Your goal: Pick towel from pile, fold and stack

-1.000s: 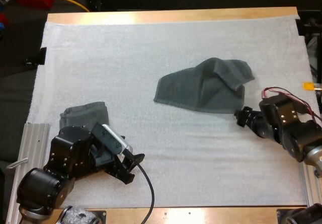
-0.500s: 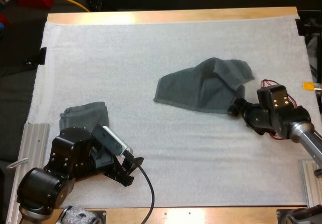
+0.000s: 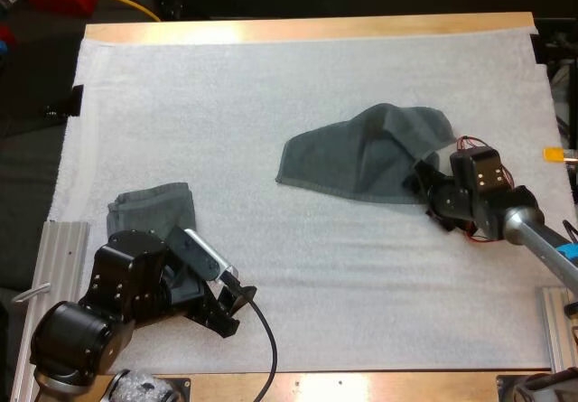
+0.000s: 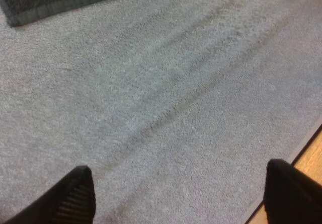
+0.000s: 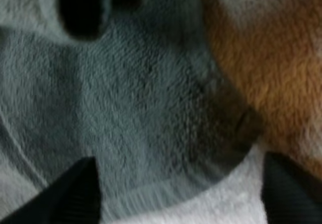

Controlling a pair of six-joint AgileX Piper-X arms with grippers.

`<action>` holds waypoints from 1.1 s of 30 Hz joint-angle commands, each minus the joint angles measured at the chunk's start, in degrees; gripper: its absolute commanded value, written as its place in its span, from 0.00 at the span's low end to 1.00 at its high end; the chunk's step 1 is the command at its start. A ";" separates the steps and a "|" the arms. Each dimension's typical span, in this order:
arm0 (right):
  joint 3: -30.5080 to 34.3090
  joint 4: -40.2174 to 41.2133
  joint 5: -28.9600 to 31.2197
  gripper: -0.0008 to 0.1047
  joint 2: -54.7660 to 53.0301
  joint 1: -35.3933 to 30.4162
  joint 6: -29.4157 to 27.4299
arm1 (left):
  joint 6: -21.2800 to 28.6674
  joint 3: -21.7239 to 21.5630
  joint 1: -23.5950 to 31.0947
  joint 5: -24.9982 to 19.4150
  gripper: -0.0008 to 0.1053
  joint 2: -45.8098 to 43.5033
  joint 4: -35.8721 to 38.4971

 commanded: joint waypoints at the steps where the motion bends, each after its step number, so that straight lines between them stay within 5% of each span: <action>1: -0.05 -1.24 0.66 0.53 0.00 -0.27 0.52 | -0.53 -0.10 -0.20 0.03 0.64 -0.16 0.62; 7: -0.05 -1.26 3.89 0.29 0.16 -0.27 1.53 | -0.53 -0.10 -0.20 0.03 0.64 -0.16 2.38; 11: -0.05 -1.20 5.25 0.23 0.16 -0.27 1.42 | -0.63 -0.10 -0.20 0.03 0.64 -0.16 4.29; 15: -0.05 -0.92 5.17 0.27 0.16 -0.27 -0.04 | -1.83 -0.10 -0.20 0.52 0.64 -0.16 5.79; 22: -0.05 1.47 3.80 0.49 0.16 -0.27 -0.40 | -1.84 -0.10 -0.20 1.56 0.64 -0.16 6.04; 27: -0.05 5.05 4.97 0.49 0.16 -0.27 -0.59 | -1.75 -0.10 -0.20 1.56 0.64 -0.16 4.03; 33: -0.05 -0.22 5.64 0.49 0.16 -0.27 0.27 | -1.58 -0.10 -0.20 1.56 0.64 -0.16 1.54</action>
